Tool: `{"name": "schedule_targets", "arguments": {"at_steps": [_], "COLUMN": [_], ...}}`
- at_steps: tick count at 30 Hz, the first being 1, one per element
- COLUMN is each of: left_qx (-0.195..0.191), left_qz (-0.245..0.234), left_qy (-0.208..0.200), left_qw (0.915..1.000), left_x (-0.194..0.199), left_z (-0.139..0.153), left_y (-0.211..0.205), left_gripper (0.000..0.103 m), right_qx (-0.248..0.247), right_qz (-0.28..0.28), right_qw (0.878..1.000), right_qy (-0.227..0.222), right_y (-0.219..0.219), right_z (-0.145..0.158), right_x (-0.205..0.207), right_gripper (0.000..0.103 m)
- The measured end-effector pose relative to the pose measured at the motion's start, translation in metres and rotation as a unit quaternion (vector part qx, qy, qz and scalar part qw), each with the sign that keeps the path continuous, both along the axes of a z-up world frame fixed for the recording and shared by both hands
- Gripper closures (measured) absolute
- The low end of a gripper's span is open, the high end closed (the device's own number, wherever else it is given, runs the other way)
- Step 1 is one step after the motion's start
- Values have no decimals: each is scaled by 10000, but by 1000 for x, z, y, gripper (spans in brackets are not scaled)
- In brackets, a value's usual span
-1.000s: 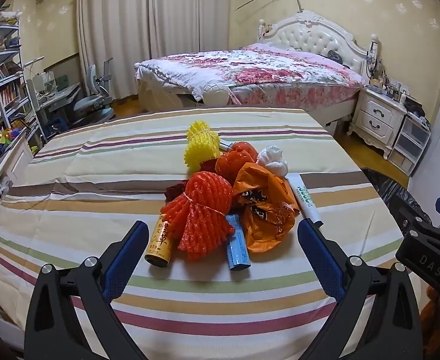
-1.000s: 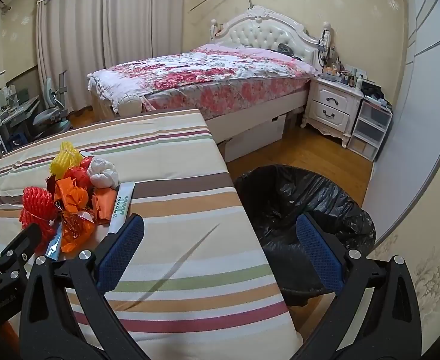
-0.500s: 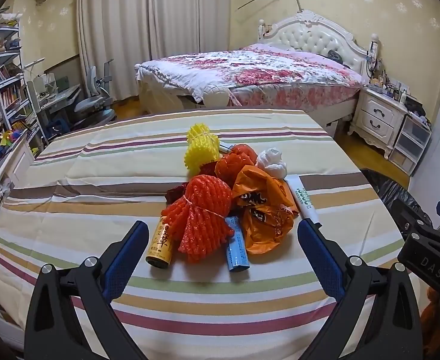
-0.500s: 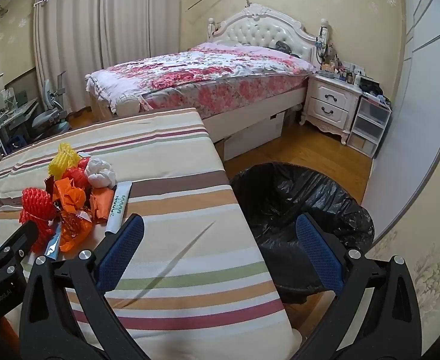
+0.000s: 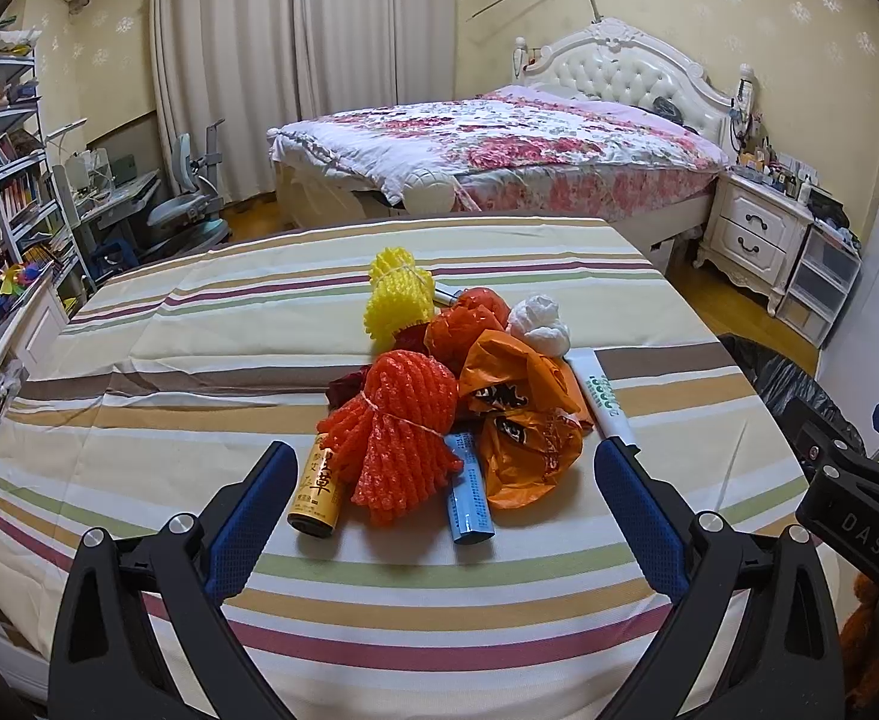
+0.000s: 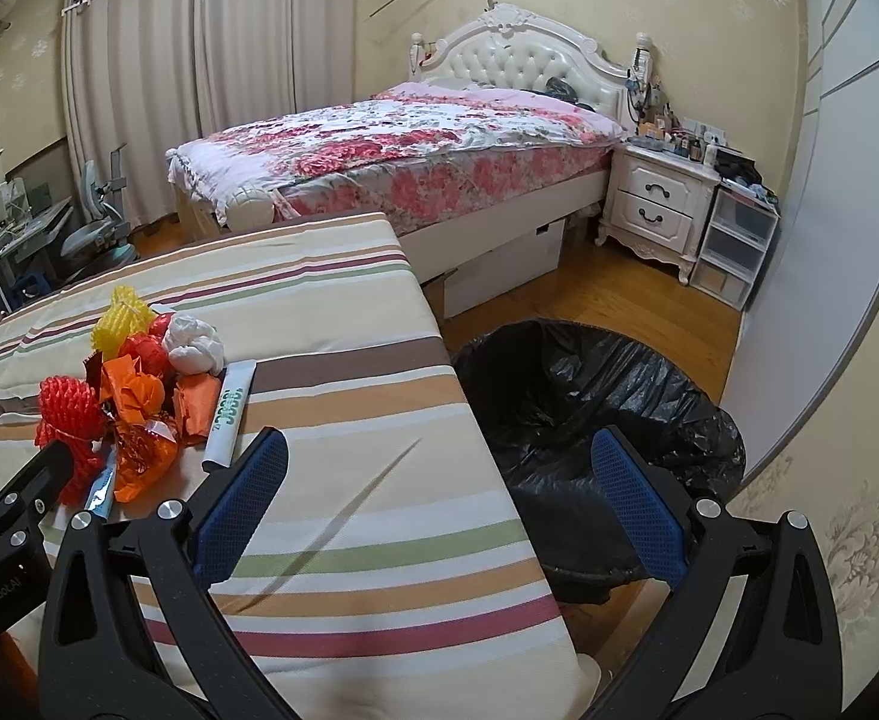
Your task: Collect trash
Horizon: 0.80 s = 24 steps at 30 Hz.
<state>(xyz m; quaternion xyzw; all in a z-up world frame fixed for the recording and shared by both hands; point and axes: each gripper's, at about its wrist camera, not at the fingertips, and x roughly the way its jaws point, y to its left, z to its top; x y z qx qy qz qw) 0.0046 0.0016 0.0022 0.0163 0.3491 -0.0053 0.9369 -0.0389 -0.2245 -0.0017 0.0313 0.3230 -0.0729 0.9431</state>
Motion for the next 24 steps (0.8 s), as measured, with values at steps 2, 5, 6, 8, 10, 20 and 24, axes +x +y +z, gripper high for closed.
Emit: {"name": "schedule_targets", "arguments": {"at_steps": [2,5,6,8,10,20,24], "left_qx": [34,36,37,45,50,46,58], "left_qz": [-4,-3,-3,2,0,-3,-2], "left_qy": [-4,-2,-1,0,-1,14,17], "left_qw": [10000,10000,10000,10000,10000,10000,10000], "left_x": [-2,-2,-2,-2,-1,-2,-2], "left_z": [-1,-1,-1,-2,-2,-4,-6], "left_y": [-5,-5,-5,-6,-7,-6,-7], "left_gripper": [6,6,6,6,6,6,6], "right_qx": [10,10,9,20,22,37,39], "right_qz": [4,6,7,4,3,-7,-8], "right_qw": [10000,10000,10000,10000,10000,10000,10000], "right_qy": [2,2,2,7,12,20,24], "right_y": [0,1,1,1,1,-4,-4], "right_z": [0,0,0,1,0,-1,0], "right_x": [0,0,0,0,0,1,1], "right_gripper": [4,4,4,4,4,4,4]}}
